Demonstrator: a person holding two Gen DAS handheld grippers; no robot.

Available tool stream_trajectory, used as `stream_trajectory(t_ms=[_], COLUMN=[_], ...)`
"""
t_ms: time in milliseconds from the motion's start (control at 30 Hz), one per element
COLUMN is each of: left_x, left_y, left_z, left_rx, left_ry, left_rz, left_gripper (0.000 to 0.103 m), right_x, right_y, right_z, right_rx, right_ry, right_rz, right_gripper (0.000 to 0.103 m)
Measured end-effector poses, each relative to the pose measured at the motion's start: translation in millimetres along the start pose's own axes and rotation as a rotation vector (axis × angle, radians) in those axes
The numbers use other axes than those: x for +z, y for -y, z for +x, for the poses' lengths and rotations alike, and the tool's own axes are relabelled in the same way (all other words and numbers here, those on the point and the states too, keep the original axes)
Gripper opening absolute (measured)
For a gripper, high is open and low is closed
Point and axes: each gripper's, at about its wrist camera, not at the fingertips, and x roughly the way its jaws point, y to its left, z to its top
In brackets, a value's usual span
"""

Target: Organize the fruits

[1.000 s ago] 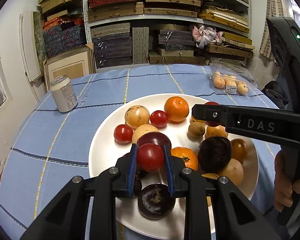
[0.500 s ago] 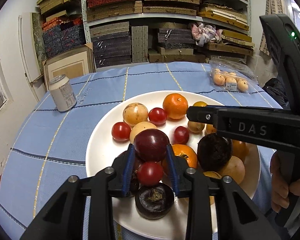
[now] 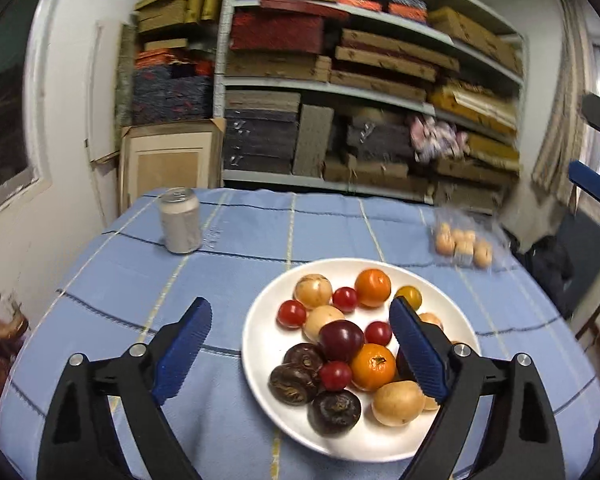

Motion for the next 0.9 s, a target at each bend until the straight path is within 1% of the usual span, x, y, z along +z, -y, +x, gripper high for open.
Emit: stream_trajectory(t_ms=[33, 100, 133, 200, 233, 300, 333, 367, 433, 500, 567, 633, 667, 733, 767, 833, 900], left_x=[-1.3, -5.4, -8.6, -17.7, -22.9, -36.4, -41.3, -48.1, -59.6, -73.4, -86.9, -95.6, -100.0, -103.2, -103.7, -104.0, -102.3], left_y=[-3.6, -3.5, -2.6, 2.4, 5.2, 9.9, 10.7, 12.3, 13.9, 17.0, 21.0, 26.9, 31.7, 35.4, 37.4, 36.8, 34.1], left_z=[-5.9, -14.6, -19.3, -31.0, -36.9, -49.0, -51.6, -54.2, -54.4, -49.2, -45.0, -40.3, -37.6, -36.9, -38.8, -43.2, -44.7], left_rx=[0.000, 0.004, 0.008, 0.032, 0.041, 0.038, 0.029, 0.018, 0.009, -0.009, -0.026, -0.024, 0.001, 0.009, 0.019, 0.034, 0.035], left_ry=[0.002, 0.005, 0.009, 0.028, 0.038, 0.050, 0.048, 0.039, 0.016, -0.034, -0.076, -0.115, -0.134, -0.130, -0.115, -0.089, -0.086], left_rz=[-0.017, -0.026, -0.021, 0.009, 0.023, 0.032, 0.031, 0.030, 0.027, 0.016, 0.004, 0.027, 0.055, 0.087, 0.101, 0.103, 0.092], left_gripper=[0.091, 0.091, 0.091, 0.091, 0.091, 0.093, 0.095, 0.096, 0.096, 0.096, 0.096, 0.096, 0.097, 0.097, 0.097, 0.099, 0.099], right_x=[0.0, -4.4, -9.8, -20.1, -29.9, -48.6, -59.2, -70.0, -98.3, -120.5, -142.6, -159.5, -163.2, -169.5, -171.9, -175.2, -179.5], right_y=[-3.7, -9.6, -13.0, -15.3, -15.6, -17.3, -18.7, -19.2, -14.9, -9.2, -2.1, 5.3, 7.6, 11.6, 13.5, 14.6, 16.4], right_z=[-8.5, -19.2, -24.8, -33.8, -39.7, -42.6, -42.8, -42.3, -40.7, -36.7, -29.2, -17.1, -12.9, -7.5, -6.3, -7.0, -7.5], right_rx=[0.001, -0.008, -0.023, -0.052, -0.083, -0.132, -0.159, -0.185, -0.242, -0.285, -0.344, -0.389, -0.413, -0.429, -0.434, -0.444, -0.457], right_ry=[0.008, 0.010, 0.008, 0.013, 0.028, 0.022, 0.010, 0.005, -0.009, -0.044, -0.106, -0.198, -0.225, -0.259, -0.272, -0.280, -0.299], right_rz=[-0.002, -0.004, -0.009, -0.018, -0.014, -0.033, -0.061, -0.080, -0.095, -0.110, -0.127, -0.124, -0.123, -0.120, -0.120, -0.119, -0.119], right_gripper=[0.084, 0.085, 0.086, 0.091, 0.096, 0.096, 0.096, 0.098, 0.098, 0.098, 0.098, 0.098, 0.099, 0.099, 0.099, 0.099, 0.099])
